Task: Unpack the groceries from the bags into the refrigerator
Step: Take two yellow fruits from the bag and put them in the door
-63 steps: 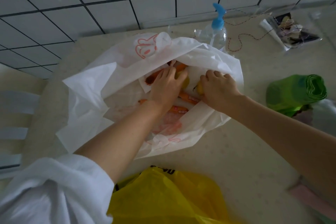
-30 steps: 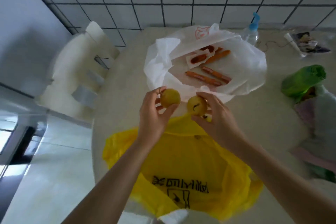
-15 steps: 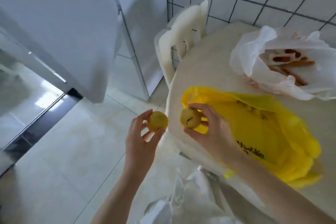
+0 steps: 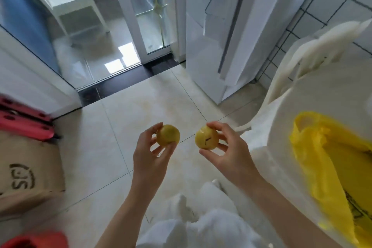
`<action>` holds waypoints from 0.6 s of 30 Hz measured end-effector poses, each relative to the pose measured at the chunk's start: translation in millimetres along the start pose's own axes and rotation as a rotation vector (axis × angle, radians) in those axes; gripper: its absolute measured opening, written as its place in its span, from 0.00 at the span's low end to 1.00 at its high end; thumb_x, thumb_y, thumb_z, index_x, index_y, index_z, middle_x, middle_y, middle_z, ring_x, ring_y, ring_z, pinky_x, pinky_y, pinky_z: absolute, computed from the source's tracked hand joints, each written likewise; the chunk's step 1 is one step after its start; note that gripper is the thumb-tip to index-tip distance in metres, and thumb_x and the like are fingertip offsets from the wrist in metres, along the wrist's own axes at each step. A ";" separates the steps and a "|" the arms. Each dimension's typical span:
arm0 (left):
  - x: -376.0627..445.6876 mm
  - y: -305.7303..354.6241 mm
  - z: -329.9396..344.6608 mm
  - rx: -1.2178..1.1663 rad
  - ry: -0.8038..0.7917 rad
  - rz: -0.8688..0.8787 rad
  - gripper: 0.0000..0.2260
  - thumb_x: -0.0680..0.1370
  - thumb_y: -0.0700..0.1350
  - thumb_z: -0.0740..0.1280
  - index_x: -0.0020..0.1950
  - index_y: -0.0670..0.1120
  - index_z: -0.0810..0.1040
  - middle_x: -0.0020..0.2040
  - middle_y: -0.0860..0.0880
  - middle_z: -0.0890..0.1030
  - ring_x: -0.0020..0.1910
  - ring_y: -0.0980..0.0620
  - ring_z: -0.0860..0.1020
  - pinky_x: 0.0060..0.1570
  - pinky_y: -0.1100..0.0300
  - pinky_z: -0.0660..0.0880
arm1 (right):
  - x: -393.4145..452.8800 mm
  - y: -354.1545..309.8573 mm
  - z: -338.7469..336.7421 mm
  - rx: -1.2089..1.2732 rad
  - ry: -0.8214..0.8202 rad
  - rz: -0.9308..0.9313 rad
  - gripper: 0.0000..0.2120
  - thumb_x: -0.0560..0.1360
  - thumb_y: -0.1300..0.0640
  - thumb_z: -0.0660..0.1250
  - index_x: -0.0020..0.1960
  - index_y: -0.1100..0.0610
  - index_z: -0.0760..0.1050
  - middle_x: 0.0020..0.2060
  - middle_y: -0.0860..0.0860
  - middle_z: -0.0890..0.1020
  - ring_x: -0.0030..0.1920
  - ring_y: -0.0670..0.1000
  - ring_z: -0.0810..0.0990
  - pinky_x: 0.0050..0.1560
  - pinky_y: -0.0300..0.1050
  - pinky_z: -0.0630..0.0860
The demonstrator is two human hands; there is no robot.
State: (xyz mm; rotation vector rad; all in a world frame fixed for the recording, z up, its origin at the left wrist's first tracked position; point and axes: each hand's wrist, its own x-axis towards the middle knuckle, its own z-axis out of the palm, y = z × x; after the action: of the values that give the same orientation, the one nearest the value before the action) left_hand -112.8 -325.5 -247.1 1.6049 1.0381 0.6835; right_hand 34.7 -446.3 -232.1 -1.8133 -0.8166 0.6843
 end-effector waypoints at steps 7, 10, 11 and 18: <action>60.0 -7.3 -25.0 0.050 0.093 0.020 0.24 0.71 0.39 0.76 0.63 0.53 0.72 0.59 0.52 0.76 0.56 0.57 0.77 0.45 0.74 0.74 | 65.5 -24.6 45.7 -0.051 -0.063 -0.080 0.27 0.68 0.60 0.77 0.63 0.49 0.72 0.58 0.41 0.73 0.58 0.41 0.75 0.54 0.30 0.75; 103.6 -1.7 -30.1 0.047 0.115 0.050 0.24 0.71 0.40 0.76 0.63 0.52 0.72 0.59 0.53 0.75 0.56 0.58 0.77 0.46 0.75 0.74 | 107.0 -34.3 59.3 -0.080 -0.078 -0.106 0.29 0.67 0.58 0.77 0.64 0.46 0.70 0.59 0.41 0.73 0.58 0.39 0.75 0.53 0.27 0.73; 120.0 1.1 -31.3 0.052 0.124 0.057 0.24 0.71 0.40 0.76 0.63 0.52 0.72 0.59 0.53 0.75 0.55 0.58 0.76 0.46 0.75 0.74 | 122.3 -37.4 63.4 -0.089 -0.075 -0.117 0.29 0.67 0.58 0.77 0.64 0.45 0.70 0.59 0.40 0.73 0.58 0.39 0.74 0.52 0.26 0.73; 235.1 23.8 -36.9 0.123 0.102 0.153 0.25 0.70 0.40 0.76 0.65 0.49 0.73 0.61 0.50 0.75 0.57 0.53 0.76 0.49 0.74 0.75 | 224.0 -70.9 74.8 -0.105 -0.036 -0.202 0.30 0.67 0.56 0.77 0.64 0.42 0.68 0.57 0.33 0.70 0.59 0.39 0.74 0.53 0.27 0.73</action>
State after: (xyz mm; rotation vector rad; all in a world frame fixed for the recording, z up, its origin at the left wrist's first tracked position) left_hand -29.3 -101.9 -231.5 1.7845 1.0559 0.8250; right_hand 99.5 -209.3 -211.7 -1.7856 -1.0608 0.5531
